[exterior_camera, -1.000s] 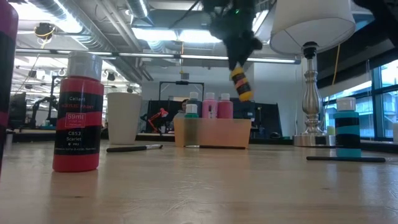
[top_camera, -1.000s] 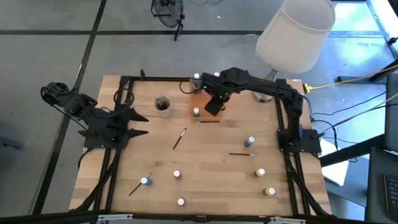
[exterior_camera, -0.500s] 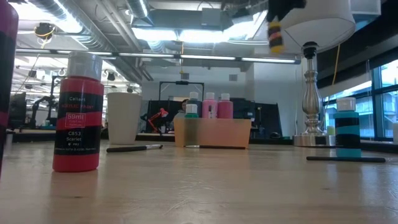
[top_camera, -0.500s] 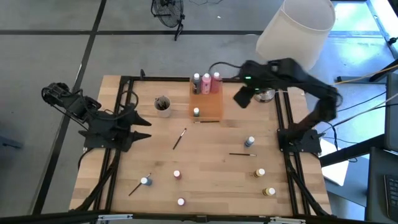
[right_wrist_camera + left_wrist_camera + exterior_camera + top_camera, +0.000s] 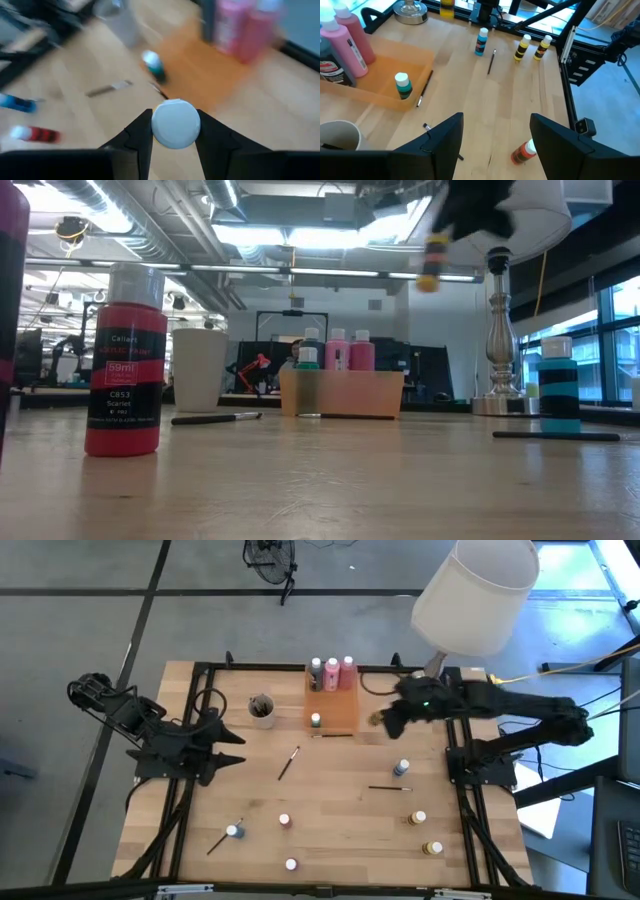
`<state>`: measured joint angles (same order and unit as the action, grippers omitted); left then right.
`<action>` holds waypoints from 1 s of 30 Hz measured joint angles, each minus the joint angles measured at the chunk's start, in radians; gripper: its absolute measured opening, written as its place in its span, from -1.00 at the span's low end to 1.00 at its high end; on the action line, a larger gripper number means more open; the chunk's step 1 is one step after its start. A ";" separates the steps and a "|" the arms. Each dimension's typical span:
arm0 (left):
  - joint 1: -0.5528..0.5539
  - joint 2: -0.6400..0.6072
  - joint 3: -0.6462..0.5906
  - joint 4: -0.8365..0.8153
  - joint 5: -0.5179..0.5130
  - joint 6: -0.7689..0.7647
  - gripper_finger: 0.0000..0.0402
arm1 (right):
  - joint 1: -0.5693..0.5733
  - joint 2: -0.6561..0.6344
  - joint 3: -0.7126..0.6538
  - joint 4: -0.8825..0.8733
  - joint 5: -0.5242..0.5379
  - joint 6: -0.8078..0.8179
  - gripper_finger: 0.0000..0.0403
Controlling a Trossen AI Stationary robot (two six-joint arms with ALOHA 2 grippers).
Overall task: Pick & Place Paint Supplies
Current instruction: Put the yellow paint bottle into the orange bin
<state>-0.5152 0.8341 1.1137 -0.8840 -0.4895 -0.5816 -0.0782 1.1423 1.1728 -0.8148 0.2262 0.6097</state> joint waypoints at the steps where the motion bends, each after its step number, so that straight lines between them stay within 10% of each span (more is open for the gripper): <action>1: 0.000 0.000 0.000 0.002 -0.008 0.000 0.12 | -0.002 0.008 -0.046 0.097 -0.017 -0.018 -0.39; 8: 0.000 0.000 0.000 0.047 -0.040 0.050 0.12 | -0.042 0.174 -0.130 0.515 -0.096 -0.137 -0.39; 30: 0.000 0.000 0.000 0.062 -0.035 0.045 0.12 | -0.159 0.487 0.080 0.233 -0.097 -0.247 -0.39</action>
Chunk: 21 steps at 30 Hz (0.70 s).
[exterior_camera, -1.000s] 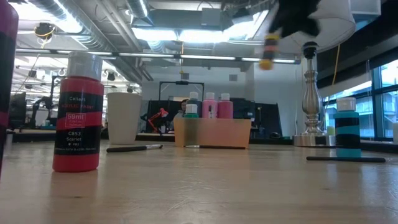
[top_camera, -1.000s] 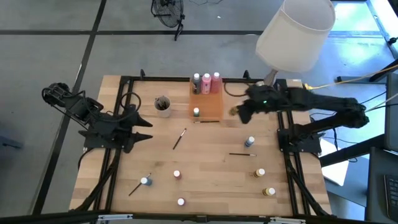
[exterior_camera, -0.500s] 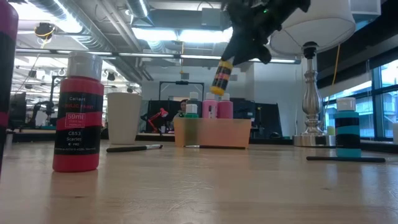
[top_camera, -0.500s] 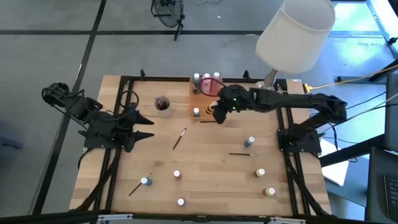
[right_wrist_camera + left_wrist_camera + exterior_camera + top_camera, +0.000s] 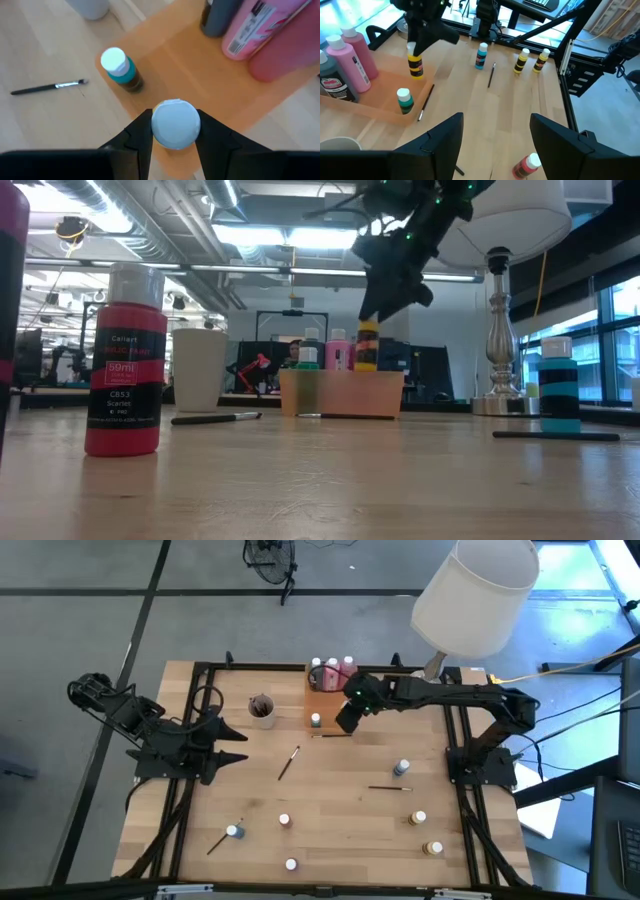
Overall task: Pick & Place Paint Supplies
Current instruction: Put the yellow paint bottle into the orange bin
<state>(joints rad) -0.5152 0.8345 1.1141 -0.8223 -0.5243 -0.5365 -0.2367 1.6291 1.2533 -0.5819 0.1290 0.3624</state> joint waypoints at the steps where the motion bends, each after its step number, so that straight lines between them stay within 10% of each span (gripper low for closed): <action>1: 0.000 0.000 0.000 0.000 0.000 0.001 0.12 | 0.000 0.009 0.000 0.001 0.000 0.000 -0.39; 21: 0.000 0.000 0.000 -0.005 0.002 0.026 0.12 | 0.001 0.077 0.000 -0.007 -0.002 0.023 -0.39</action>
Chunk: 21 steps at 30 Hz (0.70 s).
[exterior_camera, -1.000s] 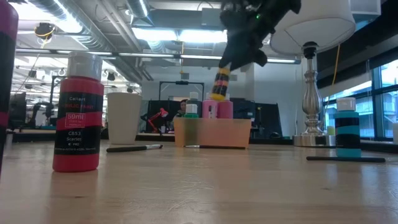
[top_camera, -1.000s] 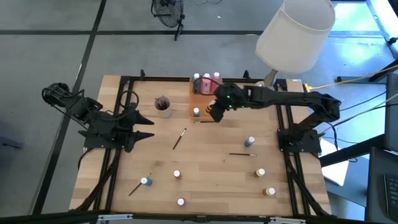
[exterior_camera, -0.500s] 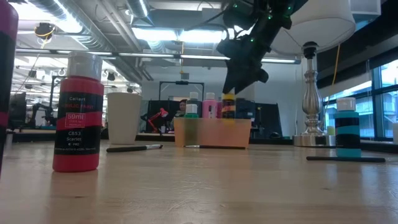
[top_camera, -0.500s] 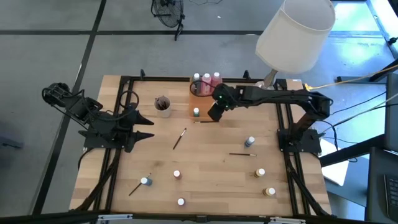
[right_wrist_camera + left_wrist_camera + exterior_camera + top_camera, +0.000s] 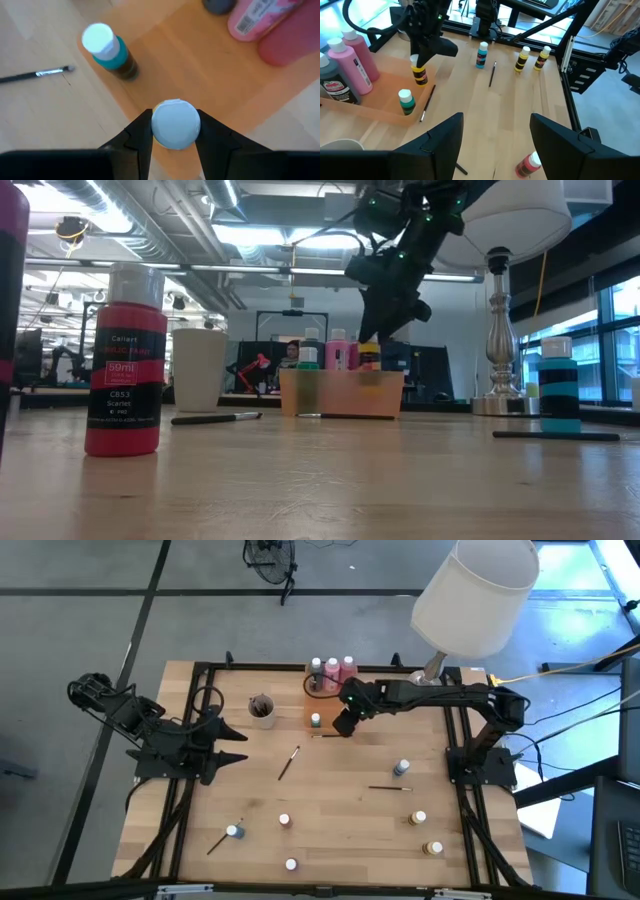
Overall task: Pick & Place Paint Supplies
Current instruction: Put the yellow paint bottle into the orange bin
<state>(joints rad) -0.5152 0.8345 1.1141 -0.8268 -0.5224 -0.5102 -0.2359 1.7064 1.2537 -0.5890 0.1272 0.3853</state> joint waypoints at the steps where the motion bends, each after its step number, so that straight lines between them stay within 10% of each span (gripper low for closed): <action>1: 0.000 0.000 0.000 0.000 0.000 0.000 0.12 | 0.000 0.001 0.000 -0.005 0.000 0.001 -0.39; 21: 0.000 0.000 0.000 -0.007 0.000 0.001 0.12 | 0.000 0.001 -0.068 -0.012 0.003 0.037 -0.39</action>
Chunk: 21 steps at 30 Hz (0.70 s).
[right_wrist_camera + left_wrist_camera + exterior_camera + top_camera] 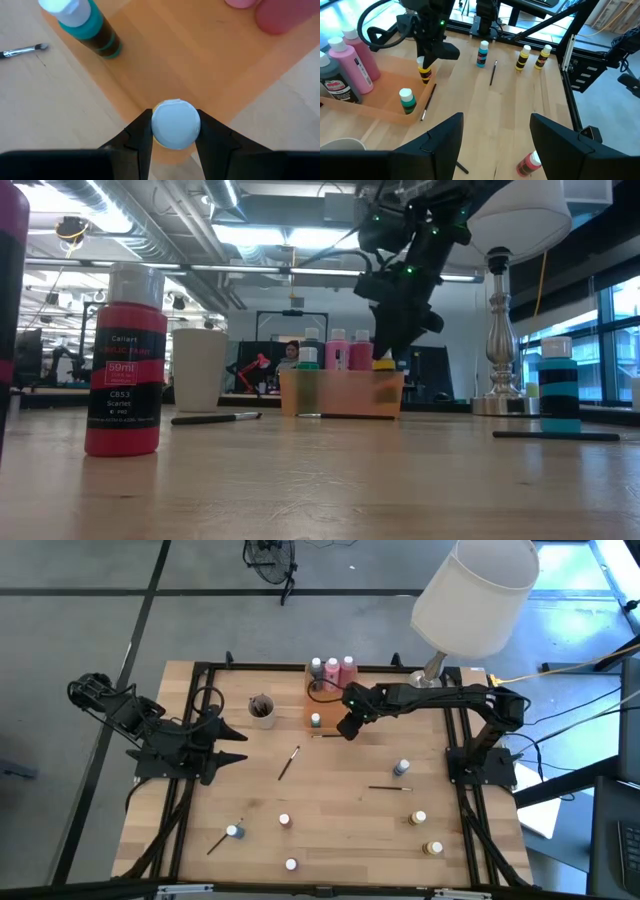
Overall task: Pick & Place Paint Supplies
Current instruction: Put the yellow paint bottle into the orange bin
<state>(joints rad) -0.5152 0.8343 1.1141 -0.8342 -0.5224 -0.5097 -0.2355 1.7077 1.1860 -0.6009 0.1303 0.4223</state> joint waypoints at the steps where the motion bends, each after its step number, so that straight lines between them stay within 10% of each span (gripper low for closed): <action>1: 0.000 0.000 0.000 0.000 0.000 0.000 0.12 | 0.002 0.000 -0.007 0.011 0.001 0.000 -0.39; 21: 0.000 0.000 0.000 0.000 -0.008 0.009 0.12 | 0.006 -0.003 -0.052 0.066 0.001 0.023 -0.34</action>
<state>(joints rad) -0.5153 0.8342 1.1141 -0.8341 -0.5301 -0.5011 -0.2295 1.7046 1.1339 -0.5350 0.1313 0.4454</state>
